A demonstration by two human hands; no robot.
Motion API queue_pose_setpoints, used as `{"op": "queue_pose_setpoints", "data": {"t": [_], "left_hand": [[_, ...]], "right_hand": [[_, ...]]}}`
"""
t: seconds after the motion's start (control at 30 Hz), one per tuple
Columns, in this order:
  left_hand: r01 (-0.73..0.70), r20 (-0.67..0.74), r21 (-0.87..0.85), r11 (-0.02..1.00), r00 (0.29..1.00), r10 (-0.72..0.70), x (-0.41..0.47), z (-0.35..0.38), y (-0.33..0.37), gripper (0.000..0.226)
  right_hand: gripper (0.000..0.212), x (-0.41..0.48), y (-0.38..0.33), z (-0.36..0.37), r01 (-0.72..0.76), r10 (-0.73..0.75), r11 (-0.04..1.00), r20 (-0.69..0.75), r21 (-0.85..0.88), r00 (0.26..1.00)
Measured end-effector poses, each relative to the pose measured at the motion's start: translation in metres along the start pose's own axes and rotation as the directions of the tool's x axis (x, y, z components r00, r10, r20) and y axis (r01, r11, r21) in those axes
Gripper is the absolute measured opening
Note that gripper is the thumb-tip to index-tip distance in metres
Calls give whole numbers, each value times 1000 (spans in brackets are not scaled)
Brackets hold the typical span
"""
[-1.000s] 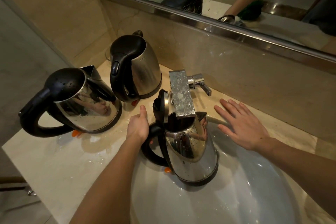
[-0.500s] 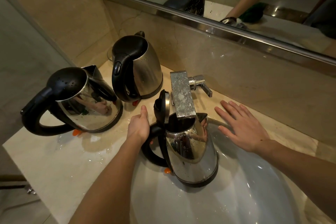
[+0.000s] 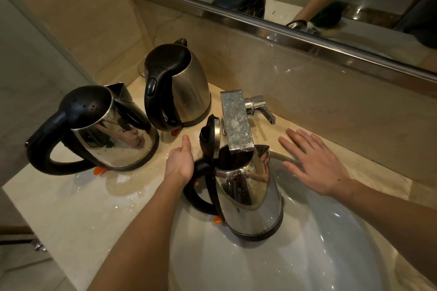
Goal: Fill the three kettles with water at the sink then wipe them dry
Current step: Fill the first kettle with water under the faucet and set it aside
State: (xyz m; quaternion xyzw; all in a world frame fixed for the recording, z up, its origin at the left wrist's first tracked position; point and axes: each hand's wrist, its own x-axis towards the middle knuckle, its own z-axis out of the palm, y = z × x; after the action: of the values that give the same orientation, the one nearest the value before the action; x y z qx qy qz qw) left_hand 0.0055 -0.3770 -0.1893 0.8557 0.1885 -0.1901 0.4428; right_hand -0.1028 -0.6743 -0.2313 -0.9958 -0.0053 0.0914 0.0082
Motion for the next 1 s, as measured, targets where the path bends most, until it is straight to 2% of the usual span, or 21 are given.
{"op": "queue_pose_setpoints", "data": {"t": [0.53,1.0], "left_hand": [[11,4,-49,999,1000,-11,-9,-2,4,53],[-10,2,-22,1000,1000,11,-2,-1,1,55]], "right_hand": [[71,-1,-1,-2,7,-7,1000,-6,17,1000],[70,-1,-2,-3,3,-3,1000,-8,14,1000]]}}
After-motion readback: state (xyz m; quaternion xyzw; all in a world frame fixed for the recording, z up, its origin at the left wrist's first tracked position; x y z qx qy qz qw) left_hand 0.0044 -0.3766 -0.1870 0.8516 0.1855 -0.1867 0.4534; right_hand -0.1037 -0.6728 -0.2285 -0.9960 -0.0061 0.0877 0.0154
